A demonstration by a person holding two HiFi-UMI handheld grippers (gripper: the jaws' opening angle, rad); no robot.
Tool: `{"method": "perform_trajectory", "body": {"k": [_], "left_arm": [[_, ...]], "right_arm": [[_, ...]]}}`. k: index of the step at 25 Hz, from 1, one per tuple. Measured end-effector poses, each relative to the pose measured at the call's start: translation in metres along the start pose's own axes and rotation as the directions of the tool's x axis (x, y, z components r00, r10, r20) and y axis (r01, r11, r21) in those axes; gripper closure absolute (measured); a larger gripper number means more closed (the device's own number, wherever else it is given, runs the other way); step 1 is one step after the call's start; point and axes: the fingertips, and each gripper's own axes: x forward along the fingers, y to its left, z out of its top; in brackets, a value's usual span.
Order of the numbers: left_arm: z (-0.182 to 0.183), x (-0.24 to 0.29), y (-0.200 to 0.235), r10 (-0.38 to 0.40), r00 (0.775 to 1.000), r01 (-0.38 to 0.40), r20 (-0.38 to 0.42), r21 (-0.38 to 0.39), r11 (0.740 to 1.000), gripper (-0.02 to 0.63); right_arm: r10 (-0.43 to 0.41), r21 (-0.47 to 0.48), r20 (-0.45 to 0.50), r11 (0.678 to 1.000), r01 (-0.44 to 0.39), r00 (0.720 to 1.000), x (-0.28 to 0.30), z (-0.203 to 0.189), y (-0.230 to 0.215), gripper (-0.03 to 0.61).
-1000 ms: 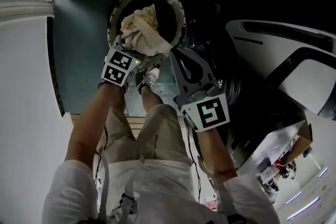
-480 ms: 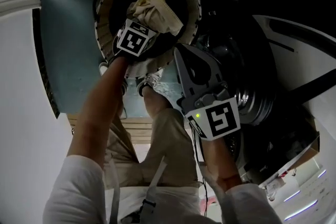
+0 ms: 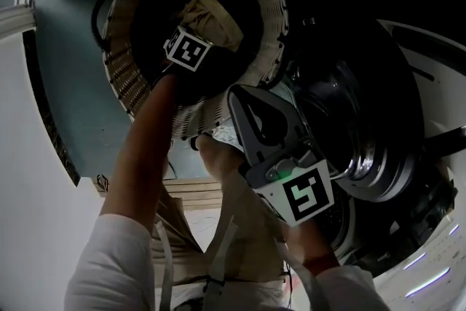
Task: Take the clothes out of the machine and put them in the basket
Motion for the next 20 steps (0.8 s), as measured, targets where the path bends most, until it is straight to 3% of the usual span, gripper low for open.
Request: {"method": "perform_trajectory", "body": {"k": [3, 7, 12, 17, 20], "left_arm": [[-0.008, 0.015, 0.003, 0.001, 1.000, 0.001, -0.031, 0.048, 0.999, 0.229], [-0.014, 0.013, -0.001, 0.008, 0.999, -0.006, -0.047, 0.052, 0.999, 0.117], [0.013, -0.025, -0.008, 0.018, 1.000, -0.017, -0.012, 0.101, 0.995, 0.101], [0.033, -0.091, -0.025, -0.008, 1.000, 0.005, 0.030, 0.091, 0.996, 0.101], [0.039, -0.136, -0.024, 0.021, 0.998, -0.027, 0.056, 0.105, 0.994, 0.103]], "right_arm": [[0.001, 0.004, -0.012, 1.000, -0.001, 1.000, 0.003, -0.012, -0.002, 0.565], [-0.005, 0.009, -0.030, 1.000, 0.006, 1.000, 0.000, -0.011, -0.001, 0.565], [0.002, -0.012, -0.026, 1.000, -0.002, 1.000, -0.006, 0.019, 0.010, 0.565], [0.009, -0.025, 0.000, 1.000, -0.008, 1.000, -0.018, 0.071, 0.033, 0.565], [0.013, -0.032, 0.012, 0.999, -0.012, 1.000, -0.027, 0.103, 0.051, 0.565]]}}
